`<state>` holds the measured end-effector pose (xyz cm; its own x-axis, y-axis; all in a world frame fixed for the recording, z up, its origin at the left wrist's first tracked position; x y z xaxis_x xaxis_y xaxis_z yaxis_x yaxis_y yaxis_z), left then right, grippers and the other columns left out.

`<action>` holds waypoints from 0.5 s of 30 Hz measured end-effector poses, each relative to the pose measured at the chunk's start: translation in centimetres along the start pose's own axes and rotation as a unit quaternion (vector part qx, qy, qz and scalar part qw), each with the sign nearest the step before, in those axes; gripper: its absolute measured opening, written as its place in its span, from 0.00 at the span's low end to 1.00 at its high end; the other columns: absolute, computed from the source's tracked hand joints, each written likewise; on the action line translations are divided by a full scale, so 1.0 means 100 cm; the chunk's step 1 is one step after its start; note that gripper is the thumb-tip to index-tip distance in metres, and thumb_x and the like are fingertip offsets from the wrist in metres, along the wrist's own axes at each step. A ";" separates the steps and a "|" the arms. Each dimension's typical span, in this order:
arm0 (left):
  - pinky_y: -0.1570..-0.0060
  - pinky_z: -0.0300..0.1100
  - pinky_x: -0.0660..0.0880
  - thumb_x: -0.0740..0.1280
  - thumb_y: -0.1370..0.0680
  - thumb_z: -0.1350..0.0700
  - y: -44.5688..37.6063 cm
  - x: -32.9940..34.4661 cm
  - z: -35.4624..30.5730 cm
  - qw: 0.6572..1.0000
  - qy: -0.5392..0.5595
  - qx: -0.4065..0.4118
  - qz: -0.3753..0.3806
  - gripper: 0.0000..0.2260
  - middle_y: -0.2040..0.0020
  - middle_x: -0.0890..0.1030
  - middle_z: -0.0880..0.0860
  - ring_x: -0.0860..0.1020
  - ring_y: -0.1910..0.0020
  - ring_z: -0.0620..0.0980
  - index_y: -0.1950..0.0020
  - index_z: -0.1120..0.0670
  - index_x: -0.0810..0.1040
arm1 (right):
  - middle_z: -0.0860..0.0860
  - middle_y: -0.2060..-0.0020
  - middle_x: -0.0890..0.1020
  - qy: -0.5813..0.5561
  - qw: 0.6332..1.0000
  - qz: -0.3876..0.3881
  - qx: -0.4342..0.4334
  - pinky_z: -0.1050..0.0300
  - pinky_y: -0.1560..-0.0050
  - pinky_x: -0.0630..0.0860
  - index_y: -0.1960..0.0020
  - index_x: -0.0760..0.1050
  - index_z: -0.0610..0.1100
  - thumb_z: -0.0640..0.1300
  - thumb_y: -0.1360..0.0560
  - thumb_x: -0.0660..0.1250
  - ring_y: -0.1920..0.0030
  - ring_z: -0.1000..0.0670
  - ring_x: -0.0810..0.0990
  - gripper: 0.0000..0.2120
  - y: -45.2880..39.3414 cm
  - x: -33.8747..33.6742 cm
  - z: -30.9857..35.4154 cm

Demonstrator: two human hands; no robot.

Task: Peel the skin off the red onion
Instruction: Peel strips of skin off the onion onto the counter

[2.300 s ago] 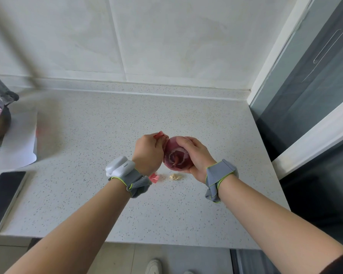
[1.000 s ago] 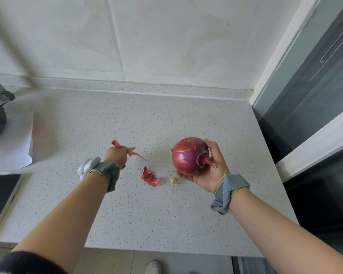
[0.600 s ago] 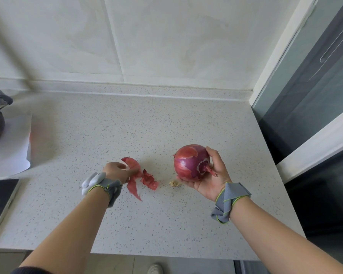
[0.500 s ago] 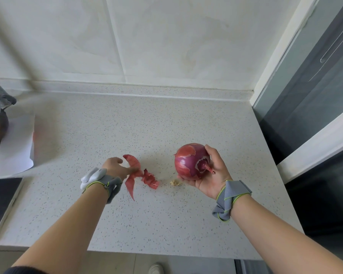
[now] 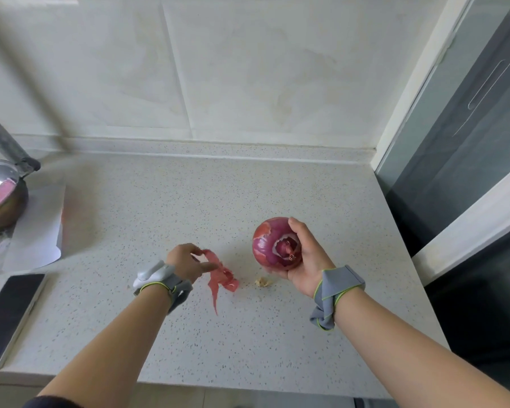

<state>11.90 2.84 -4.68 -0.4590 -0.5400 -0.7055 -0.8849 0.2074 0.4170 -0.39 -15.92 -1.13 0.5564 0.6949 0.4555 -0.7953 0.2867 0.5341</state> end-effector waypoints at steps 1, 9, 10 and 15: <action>0.50 0.47 0.76 0.75 0.34 0.47 0.001 -0.001 0.001 0.999 -0.036 -0.007 -0.014 0.30 0.45 0.79 0.58 0.78 0.51 0.55 0.38 0.60 0.73 | 0.42 0.47 0.79 0.009 1.000 -0.004 -0.008 0.49 0.68 0.81 0.39 0.70 0.44 0.54 0.25 0.64 0.52 0.42 0.80 0.20 -0.001 0.001 0.000; 0.61 0.26 0.76 0.69 0.27 0.56 0.083 -0.030 -0.102 0.943 0.112 0.305 -0.072 0.06 0.62 0.81 0.43 0.80 0.64 0.34 0.52 0.54 0.83 | 0.41 0.42 0.79 0.051 0.998 -0.024 -0.039 0.38 0.56 0.81 0.38 0.70 0.41 0.55 0.36 0.73 0.44 0.41 0.80 0.32 -0.010 0.013 -0.003; 0.62 0.27 0.77 0.70 0.28 0.56 0.089 -0.031 -0.104 0.940 0.109 0.314 -0.072 0.05 0.63 0.82 0.44 0.80 0.64 0.36 0.54 0.54 0.83 | 0.40 0.43 0.80 0.048 0.998 -0.020 -0.043 0.38 0.56 0.80 0.36 0.70 0.40 0.56 0.38 0.73 0.44 0.41 0.81 0.35 -0.011 0.014 -0.002; 0.54 0.34 0.78 0.71 0.30 0.61 0.090 -0.031 -0.102 0.934 0.085 0.337 -0.087 0.06 0.57 0.83 0.54 0.82 0.58 0.49 0.54 0.58 0.83 | 0.37 0.42 0.78 0.026 0.998 -0.002 -0.049 0.41 0.56 0.81 0.36 0.68 0.37 0.55 0.40 0.74 0.43 0.37 0.79 0.39 -0.012 0.020 0.001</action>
<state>6.12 -1.97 7.11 -0.3353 -0.7225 -0.6046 -0.8197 0.5401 -0.1908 1.68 -14.94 -0.76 0.5487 0.7260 0.4145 -0.8140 0.3509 0.4628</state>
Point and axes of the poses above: each hand's wrist, its own y-axis away from the middle knuckle, its own x-axis out of the palm, z = x × y, the point moved 3 cm from there along -y, towards the middle knuckle
